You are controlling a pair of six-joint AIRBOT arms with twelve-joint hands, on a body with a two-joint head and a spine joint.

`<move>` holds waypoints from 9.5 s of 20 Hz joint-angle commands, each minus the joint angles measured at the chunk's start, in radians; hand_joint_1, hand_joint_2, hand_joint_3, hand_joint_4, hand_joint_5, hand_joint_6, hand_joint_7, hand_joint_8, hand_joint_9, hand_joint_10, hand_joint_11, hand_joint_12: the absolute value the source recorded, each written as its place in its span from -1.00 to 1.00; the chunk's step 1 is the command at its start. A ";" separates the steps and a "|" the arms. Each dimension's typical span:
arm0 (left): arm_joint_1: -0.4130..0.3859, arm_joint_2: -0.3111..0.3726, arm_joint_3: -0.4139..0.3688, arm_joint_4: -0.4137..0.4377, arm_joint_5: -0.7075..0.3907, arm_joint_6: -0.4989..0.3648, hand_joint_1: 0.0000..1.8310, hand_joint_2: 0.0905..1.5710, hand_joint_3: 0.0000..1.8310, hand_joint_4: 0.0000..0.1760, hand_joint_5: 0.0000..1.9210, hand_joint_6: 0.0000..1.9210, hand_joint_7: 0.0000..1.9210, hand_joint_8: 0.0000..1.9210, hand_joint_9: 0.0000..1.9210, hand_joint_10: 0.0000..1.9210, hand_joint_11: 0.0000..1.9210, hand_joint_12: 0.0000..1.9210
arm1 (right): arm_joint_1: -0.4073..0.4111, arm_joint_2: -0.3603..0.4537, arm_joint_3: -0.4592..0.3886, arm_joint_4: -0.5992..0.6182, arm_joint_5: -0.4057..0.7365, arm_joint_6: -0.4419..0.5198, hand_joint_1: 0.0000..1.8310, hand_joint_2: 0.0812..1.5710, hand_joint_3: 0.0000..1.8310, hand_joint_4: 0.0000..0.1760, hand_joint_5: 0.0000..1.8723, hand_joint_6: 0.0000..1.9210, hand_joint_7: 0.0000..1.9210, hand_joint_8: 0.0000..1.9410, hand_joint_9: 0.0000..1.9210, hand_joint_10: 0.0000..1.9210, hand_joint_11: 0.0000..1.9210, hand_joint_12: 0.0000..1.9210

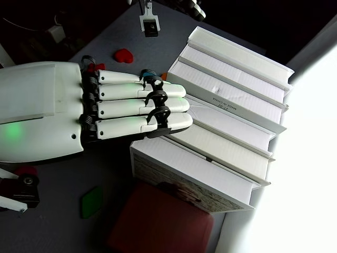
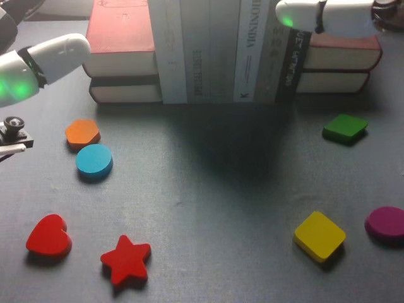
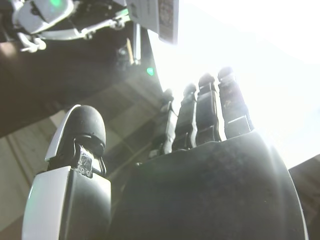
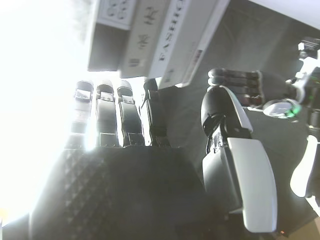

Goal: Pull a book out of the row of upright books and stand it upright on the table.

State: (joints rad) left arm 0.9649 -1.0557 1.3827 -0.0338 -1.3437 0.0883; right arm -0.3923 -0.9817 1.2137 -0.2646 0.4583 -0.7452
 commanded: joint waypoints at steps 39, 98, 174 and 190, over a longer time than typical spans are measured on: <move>0.020 -0.004 0.001 -0.059 -0.132 -0.007 -0.77 0.70 -1.00 -0.63 -0.96 -1.00 -1.00 -1.00 -1.00 -1.00 -1.00 -1.00 | -0.073 0.132 -0.145 -0.338 0.226 0.221 0.09 0.32 -1.00 0.06 -1.00 -1.00 -1.00 -1.00 -1.00 -1.00 -1.00 -1.00; 0.037 -0.019 0.012 -0.074 -0.142 -0.012 -0.70 0.69 -1.00 -0.65 -0.93 -1.00 -1.00 -1.00 -1.00 -1.00 -1.00 -1.00 | 0.366 0.141 -0.205 -1.445 0.240 1.005 0.32 0.44 -1.00 -1.00 0.02 0.00 -0.09 0.33 -0.33 0.57 -0.48 1.00; 0.024 -0.095 0.067 -0.117 -0.149 -0.040 -0.65 0.67 -1.00 -0.11 -0.92 -0.99 -1.00 -1.00 -1.00 -1.00 -1.00 -1.00 | 0.342 -0.129 0.198 -1.100 0.281 1.142 -0.41 0.34 -0.99 0.12 -1.00 -1.00 -1.00 -1.00 -1.00 -1.00 -1.00 -1.00; 0.072 -0.050 0.022 -0.175 -0.241 -0.011 -0.68 0.64 -1.00 -0.46 -0.96 -1.00 -1.00 -1.00 -1.00 -1.00 -1.00 -1.00 | -0.010 0.175 0.003 -0.242 0.446 0.496 -0.66 0.48 -1.00 -0.81 -1.00 -1.00 -1.00 -1.00 -1.00 -1.00 -1.00 -0.98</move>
State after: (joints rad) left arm 1.0412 -1.1107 1.4055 -0.1822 -1.4544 0.0814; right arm -0.4309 -0.8085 1.2144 -0.5663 0.7856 -0.2592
